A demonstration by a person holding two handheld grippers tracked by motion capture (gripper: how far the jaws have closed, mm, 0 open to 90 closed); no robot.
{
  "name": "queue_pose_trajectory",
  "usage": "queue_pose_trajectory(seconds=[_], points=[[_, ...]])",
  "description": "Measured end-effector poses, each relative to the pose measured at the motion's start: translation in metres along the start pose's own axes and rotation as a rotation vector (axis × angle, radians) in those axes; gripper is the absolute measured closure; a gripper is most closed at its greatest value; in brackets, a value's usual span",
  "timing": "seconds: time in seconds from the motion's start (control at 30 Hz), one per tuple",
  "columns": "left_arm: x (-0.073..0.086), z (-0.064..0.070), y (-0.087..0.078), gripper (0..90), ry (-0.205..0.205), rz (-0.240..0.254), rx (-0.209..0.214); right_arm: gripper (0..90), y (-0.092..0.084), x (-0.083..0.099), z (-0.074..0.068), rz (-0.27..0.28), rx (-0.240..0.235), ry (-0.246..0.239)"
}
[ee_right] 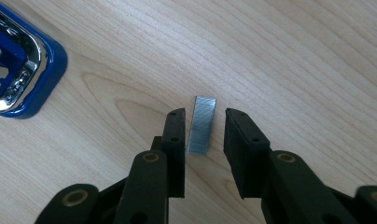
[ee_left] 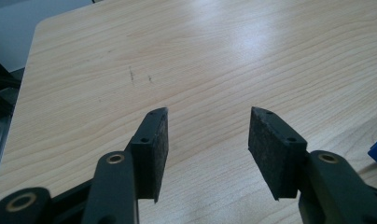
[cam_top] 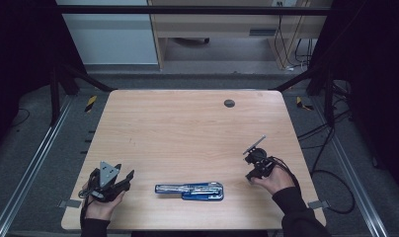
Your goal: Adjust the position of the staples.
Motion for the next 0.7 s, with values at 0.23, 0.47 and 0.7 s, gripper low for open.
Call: queue_pose_trajectory(seconds=[0.23, 0.47, 0.7], points=[[0.0004, 0.0003, 0.0004, 47.7, 0.005, -0.003, 0.0, 71.4, 0.0066, 0.0003, -0.0023, -0.035, 0.003, 0.018], [0.0005, 0.0005, 0.0005, 47.8, 0.008, -0.005, 0.0, 71.2, 0.0087, -0.0025, -0.0021, -0.013, 0.005, 0.02], [0.0001, 0.0006, 0.0004, 47.8, 0.008, -0.004, -0.003, 71.8, 0.0089, 0.0011, -0.002, 0.078, -0.003, 0.041]])
Point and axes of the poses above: each handheld gripper's, and its own axes: y roughly forward along the jaws, x roughly out of its underside, z roughly to its right, the point moved 10 cm from there along y, roughly forward along the jaws, and after that the axes turned 4 degrees about y, right-handed, at the moved point
